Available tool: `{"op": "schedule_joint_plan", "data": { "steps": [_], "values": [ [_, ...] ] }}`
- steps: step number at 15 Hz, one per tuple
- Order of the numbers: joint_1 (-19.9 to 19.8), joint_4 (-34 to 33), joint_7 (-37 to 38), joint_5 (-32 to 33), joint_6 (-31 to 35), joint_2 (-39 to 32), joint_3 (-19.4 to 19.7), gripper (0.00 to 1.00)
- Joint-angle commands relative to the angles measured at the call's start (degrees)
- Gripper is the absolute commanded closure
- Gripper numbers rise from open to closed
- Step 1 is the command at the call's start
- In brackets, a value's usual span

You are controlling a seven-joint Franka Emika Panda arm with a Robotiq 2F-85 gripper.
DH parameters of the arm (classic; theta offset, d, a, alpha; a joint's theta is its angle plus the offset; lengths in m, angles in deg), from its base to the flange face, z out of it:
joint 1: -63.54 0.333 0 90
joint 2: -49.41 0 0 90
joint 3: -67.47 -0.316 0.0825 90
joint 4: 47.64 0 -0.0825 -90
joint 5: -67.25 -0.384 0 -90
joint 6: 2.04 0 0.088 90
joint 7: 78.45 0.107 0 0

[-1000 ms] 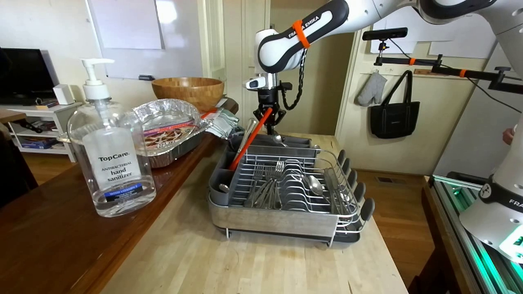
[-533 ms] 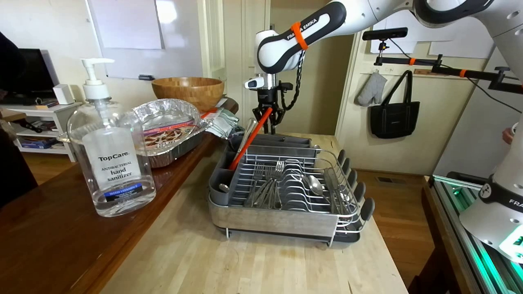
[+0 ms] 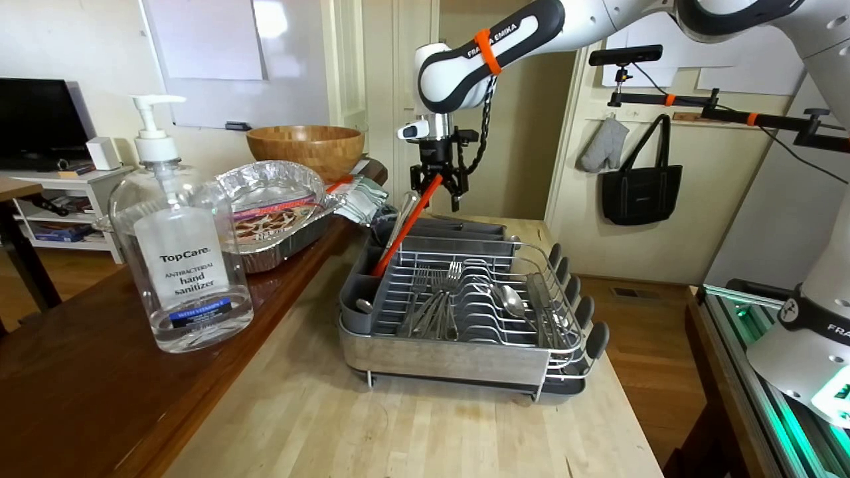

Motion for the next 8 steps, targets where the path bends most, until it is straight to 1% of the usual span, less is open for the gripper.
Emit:
{"op": "schedule_joint_plan", "data": {
  "steps": [1, 2, 4, 8],
  "values": [
    [1.1, 5.3, 5.8, 1.1, -2.0, 6.3, 0.8, 0.00],
    [1.2, 6.8, 7.7, 1.3, -2.7, 8.1, 1.1, 0.00],
    [1.2, 10.9, 7.6, 3.0, -4.9, 12.5, 1.4, 0.00],
    [0.5, 19.8, 0.3, 3.0, -8.2, 21.3, 0.2, 0.00]
  ]
}}
